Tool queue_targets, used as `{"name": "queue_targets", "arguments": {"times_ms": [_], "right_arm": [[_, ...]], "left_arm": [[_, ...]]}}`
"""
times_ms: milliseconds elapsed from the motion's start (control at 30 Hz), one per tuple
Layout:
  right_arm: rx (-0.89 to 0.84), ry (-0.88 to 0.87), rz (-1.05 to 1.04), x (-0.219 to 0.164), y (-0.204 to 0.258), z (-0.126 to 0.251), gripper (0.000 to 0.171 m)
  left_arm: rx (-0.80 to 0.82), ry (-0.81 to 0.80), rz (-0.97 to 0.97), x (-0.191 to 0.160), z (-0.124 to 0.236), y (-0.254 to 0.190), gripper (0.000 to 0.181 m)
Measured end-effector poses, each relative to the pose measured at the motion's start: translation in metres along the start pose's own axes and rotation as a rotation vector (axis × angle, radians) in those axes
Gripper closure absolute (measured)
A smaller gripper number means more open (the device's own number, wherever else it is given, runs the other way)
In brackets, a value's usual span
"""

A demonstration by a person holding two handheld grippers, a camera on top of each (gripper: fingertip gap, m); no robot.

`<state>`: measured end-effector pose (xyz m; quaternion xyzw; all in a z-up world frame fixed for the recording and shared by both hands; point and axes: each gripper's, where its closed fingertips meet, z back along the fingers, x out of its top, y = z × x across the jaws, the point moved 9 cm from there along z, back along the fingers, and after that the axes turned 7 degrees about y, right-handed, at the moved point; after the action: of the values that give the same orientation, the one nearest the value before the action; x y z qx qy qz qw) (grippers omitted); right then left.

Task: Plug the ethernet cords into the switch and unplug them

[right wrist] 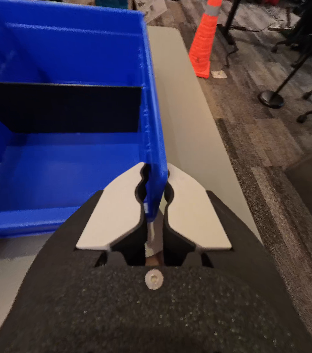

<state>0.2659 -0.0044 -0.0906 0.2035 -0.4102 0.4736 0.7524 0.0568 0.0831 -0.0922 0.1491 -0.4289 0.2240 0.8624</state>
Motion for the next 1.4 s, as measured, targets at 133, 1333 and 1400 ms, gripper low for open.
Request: {"name": "queue_targets", "arguments": {"times_ms": [133, 1333, 1400], "right_arm": [[-0.042, -0.004, -0.086, 0.003, -0.009, -0.004, 0.151], [0.249, -0.009, 0.164, -0.012, 0.331, 0.054, 0.165], [0.226, -0.012, 0.127, -0.012, 0.335, 0.058, 0.167]], "left_arm": [[-0.162, 0.066, -0.101, 0.002, -0.001, -0.005, 0.153], [0.272, -0.048, 0.126, -0.143, 0.163, 0.256, 0.175], [0.29, -0.06, 0.122, -0.141, 0.166, 0.257, 0.175]]}}
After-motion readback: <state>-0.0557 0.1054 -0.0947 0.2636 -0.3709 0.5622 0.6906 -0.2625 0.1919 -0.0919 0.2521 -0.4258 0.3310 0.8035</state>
